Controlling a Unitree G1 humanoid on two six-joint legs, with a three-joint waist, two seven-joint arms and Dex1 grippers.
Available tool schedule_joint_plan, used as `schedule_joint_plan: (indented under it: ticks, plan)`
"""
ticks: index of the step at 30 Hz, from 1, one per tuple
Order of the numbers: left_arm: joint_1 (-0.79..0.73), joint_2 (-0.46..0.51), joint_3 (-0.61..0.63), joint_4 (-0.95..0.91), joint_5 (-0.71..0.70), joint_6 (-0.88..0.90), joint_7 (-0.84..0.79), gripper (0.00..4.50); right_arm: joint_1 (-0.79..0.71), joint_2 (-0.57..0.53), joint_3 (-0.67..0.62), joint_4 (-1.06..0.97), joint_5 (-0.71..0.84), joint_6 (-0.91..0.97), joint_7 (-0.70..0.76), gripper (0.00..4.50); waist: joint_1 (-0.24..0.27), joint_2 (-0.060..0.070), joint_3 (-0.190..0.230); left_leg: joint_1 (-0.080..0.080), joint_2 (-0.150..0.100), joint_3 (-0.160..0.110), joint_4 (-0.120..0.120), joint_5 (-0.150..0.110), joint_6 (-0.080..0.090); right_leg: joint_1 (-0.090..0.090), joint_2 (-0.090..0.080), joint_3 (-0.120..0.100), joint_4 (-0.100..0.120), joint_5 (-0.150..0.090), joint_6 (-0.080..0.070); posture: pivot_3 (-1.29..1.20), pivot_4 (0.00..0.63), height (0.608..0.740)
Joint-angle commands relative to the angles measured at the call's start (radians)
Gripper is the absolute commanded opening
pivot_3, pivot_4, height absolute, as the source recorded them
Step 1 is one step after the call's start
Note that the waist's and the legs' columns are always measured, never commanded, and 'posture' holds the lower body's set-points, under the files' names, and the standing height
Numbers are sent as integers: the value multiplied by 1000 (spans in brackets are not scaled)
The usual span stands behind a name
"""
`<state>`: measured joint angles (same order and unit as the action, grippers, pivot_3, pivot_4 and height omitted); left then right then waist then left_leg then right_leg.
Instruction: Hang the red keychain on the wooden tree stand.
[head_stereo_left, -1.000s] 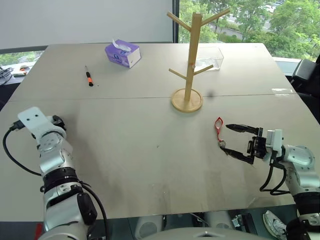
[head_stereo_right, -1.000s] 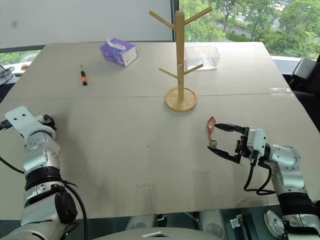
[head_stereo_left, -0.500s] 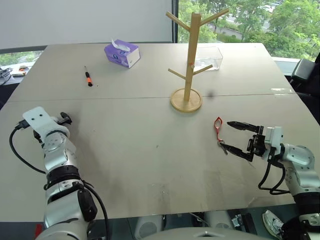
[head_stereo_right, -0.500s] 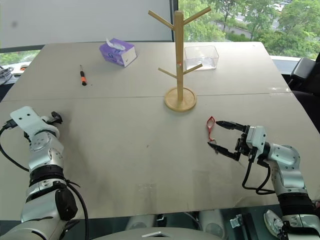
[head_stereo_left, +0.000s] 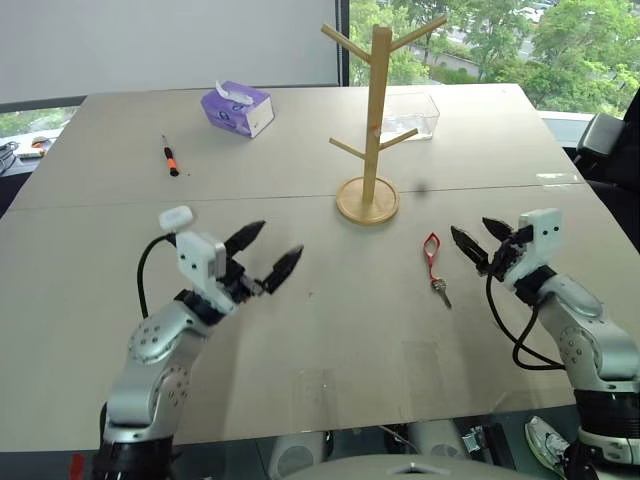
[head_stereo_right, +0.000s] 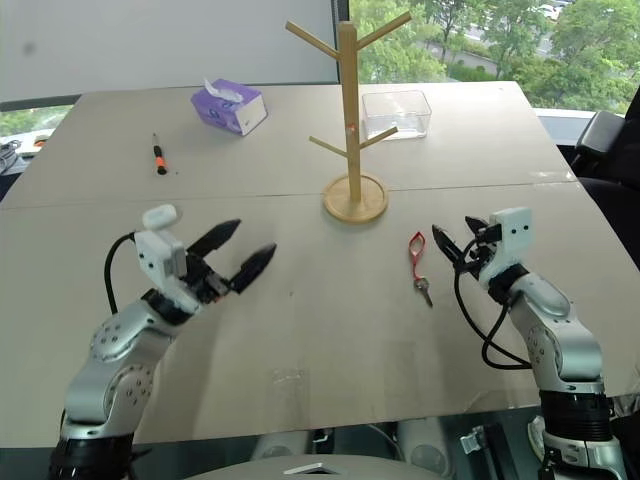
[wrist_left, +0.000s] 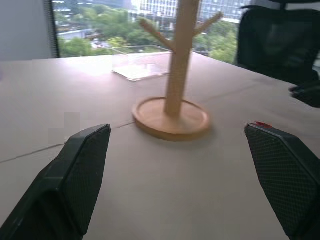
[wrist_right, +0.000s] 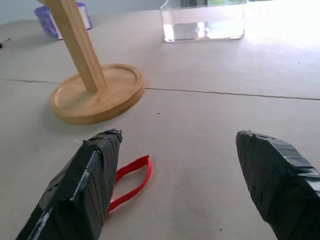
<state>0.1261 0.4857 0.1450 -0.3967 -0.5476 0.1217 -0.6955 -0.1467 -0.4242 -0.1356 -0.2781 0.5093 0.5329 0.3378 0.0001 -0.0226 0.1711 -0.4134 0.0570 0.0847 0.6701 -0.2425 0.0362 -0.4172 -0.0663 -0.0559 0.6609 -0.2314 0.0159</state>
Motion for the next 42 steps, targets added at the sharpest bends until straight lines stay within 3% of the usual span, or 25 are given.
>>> schedule_joint_plan:
  ticks: [1,15,42]
  plan:
    - [94,17,-57,-43,29,-105,-141,4431,1,15,22,-133,-11,105,-87,3929,0,0,0,0,0,0,0,0,0,0,0,0,0,0,0,0,150,740]
    - [200,17,-66,125,101,-343,-293,4431,45,79,115,-354,-67,355,-242,3929,12,0,0,-3,1,0,0,0,1,-4,0,0,-1,-3,4,0,150,740]
    - [247,-3,-101,167,157,-420,-284,4431,-59,135,180,-241,-146,503,-240,3929,5,1,1,-4,1,1,-1,0,1,-5,0,0,-3,-3,4,0,150,740]
